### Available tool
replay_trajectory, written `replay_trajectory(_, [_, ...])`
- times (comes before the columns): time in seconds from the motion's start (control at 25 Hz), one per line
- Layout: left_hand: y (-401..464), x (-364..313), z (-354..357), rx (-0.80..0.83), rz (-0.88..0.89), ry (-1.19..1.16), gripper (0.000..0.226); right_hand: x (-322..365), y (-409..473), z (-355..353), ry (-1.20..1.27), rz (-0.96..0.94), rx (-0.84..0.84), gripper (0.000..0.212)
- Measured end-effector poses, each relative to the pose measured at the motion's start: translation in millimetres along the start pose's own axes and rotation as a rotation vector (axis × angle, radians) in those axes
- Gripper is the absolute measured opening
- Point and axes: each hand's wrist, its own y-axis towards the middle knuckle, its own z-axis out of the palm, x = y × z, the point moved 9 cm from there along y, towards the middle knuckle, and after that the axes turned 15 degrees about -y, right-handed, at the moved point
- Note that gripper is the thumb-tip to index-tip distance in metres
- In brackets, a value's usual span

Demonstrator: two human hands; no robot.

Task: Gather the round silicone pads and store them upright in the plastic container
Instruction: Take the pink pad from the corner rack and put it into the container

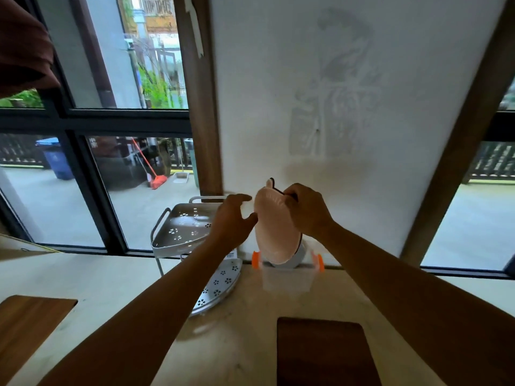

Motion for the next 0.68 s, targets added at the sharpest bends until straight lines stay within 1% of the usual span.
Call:
replay_trajectory(0.08, [-0.7, 5.9, 5.8, -0.024, -0.036, -0.023, 0.058, -15.6, -7.7, -13.3, -0.002, -0.007, -0.007, 0.012])
replay_trajectory(0.12, [-0.8, 9.2, 10.1, -0.009, -0.056, -0.025, 0.057, -21.2, -10.8, -18.2, -0.007, -0.018, -0.009, 0.012])
replay_trajectory(0.16, [0.4, 11.5, 15.9, 0.028, -0.064, -0.021, 0.052, -25.9, -12.9, -21.8, -0.012, -0.031, -0.01, 0.012])
replay_trajectory(0.28, [3.2, 11.0, 37.7, 0.176, -0.028, 0.006, 0.021, -41.9, -17.9, -25.5, -0.05, -0.064, -0.016, 0.013])
replay_trajectory(0.32, [3.3, 9.3, 41.9, 0.189, -0.007, 0.042, 0.018, -48.2, -18.4, -24.4, -0.063, -0.062, -0.016, 0.014])
replay_trajectory(0.44, [4.5, 7.6, 48.8, 0.173, 0.02, 0.068, 0.018, -64.5, -17.1, -15.9, -0.096, -0.053, -0.011, 0.017])
replay_trajectory(0.68, [22.4, 17.2, 52.8, 0.113, -0.005, 0.073, 0.013, -93.4, -4.2, 9.0, -0.211, -0.098, -0.063, 0.021])
